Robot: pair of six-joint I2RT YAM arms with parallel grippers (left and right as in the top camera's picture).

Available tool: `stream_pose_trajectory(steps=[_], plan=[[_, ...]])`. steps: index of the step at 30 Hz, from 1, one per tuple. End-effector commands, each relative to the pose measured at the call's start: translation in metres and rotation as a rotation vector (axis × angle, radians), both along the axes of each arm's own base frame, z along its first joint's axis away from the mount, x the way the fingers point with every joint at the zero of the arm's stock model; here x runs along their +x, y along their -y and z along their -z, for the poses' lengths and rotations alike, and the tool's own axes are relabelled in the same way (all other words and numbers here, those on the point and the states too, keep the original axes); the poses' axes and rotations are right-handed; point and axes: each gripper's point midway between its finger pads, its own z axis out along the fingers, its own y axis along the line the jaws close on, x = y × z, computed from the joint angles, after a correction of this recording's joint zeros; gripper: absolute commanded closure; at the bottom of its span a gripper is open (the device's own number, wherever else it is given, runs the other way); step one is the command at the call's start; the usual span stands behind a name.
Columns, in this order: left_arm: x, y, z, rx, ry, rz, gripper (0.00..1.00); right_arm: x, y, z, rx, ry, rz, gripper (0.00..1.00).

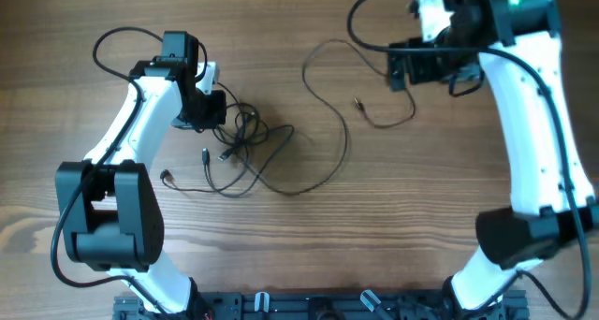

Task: Untangle cables

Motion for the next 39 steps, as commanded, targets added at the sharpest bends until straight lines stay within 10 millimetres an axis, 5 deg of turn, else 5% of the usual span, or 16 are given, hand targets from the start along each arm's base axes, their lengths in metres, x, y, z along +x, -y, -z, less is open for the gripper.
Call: stream_pose_trajectory(steps=[1,4,15,18,22,35,39], plan=[[0.004,0.005,-0.011,-0.017,0.032,0.013,0.96,-0.019,-0.058,0.023,0.244,-0.186,-0.065,0.0],[0.004,0.005,-0.011,-0.017,0.032,0.013,0.96,-0.024,-0.071,0.053,0.221,-0.242,-0.071,0.0],[0.004,0.005,-0.011,-0.017,0.032,0.013,0.96,-0.044,-0.11,0.149,0.164,-0.404,0.41,0.05],[0.004,0.005,-0.011,-0.017,0.032,0.013,0.96,-0.05,-0.1,0.172,0.086,-0.396,0.505,0.05],[0.004,0.005,-0.011,-0.017,0.034,0.013,0.96,-0.066,-0.09,0.202,0.041,-0.434,0.573,0.27],[0.004,0.005,-0.011,-0.017,0.033,0.013,0.96,-0.092,-0.083,0.253,0.045,-0.468,0.582,0.27],[0.006,0.005,-0.012,-0.018,0.04,0.013,0.96,-0.084,-0.097,0.26,0.135,-0.432,0.472,0.39]])
